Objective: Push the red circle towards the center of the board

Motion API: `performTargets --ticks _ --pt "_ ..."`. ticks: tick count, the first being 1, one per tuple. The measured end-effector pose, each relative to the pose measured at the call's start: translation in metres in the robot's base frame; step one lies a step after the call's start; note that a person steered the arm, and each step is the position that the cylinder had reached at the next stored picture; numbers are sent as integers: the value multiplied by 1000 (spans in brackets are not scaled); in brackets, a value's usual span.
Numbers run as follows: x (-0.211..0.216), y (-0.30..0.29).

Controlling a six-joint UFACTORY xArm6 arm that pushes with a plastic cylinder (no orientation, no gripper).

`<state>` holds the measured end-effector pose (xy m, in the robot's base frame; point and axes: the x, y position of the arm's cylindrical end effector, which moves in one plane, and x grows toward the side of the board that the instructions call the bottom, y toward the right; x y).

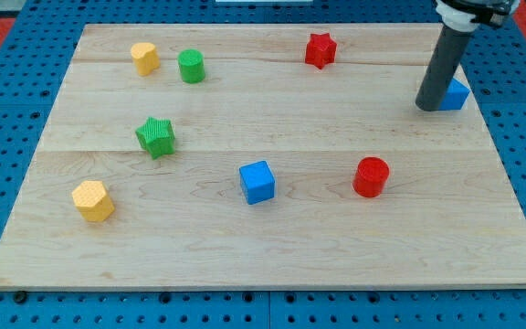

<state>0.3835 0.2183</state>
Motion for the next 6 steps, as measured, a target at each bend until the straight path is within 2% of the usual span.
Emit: performTargets --ticks 1,2,3,4,5,6 --pt "21 36" --pt "51 44" --pt "99 38" --pt "147 -46" --pt "148 -82" --pt "101 -73"
